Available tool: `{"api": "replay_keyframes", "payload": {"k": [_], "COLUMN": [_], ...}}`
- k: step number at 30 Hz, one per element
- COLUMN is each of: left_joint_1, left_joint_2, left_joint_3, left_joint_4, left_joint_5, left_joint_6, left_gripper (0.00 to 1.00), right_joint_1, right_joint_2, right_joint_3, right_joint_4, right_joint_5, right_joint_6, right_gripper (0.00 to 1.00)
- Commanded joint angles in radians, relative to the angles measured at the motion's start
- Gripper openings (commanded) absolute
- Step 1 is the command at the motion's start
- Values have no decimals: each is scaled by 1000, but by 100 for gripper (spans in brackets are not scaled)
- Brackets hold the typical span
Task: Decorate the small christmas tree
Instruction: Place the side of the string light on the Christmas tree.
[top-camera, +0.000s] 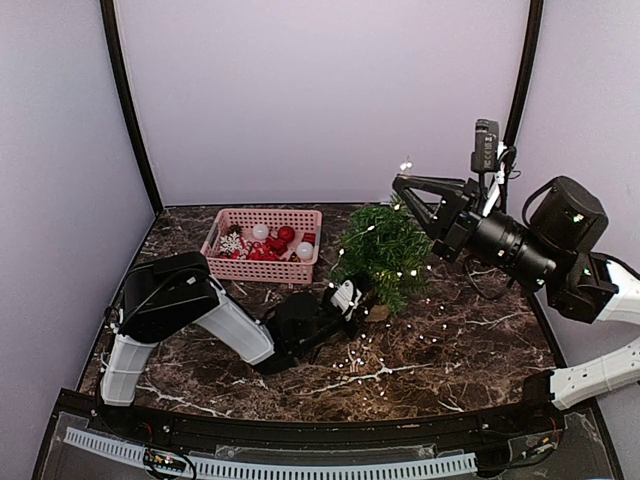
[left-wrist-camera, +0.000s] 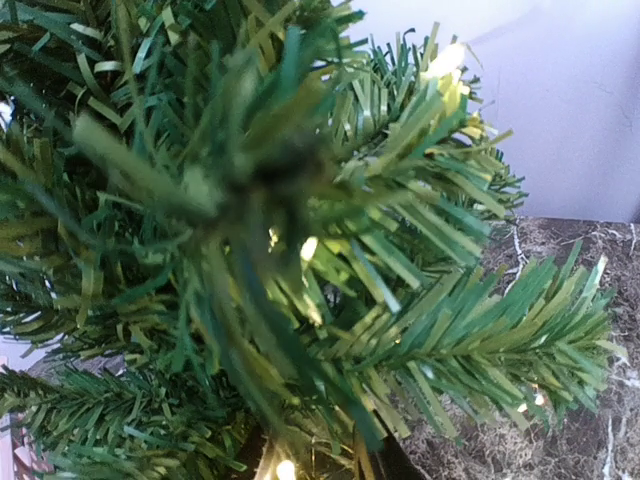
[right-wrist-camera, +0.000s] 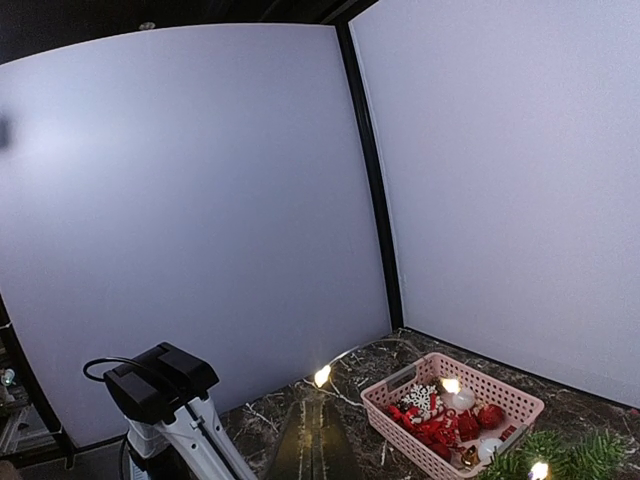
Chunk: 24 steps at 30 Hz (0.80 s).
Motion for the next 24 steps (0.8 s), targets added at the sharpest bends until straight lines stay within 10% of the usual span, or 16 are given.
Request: {"api": "replay_keyframes", "payload": {"k": [1,24], "left_joint_1": [-8,-30], "left_joint_2": [-52,-416], "left_joint_3": [-43,-368], "left_joint_4": [44,-210], "left_joint_5": [-14,-25], "left_joint_6": [0,-305], "left_gripper": [27,50], "right_joint_1": [-4,-4], "right_joint_2": [4,-158], "right_joint_3": [-2,-90], "right_joint_4": [43,-101], "right_joint_5": [-3,62], "right_joint_6": [10,156], "right_gripper": [0,0]}}
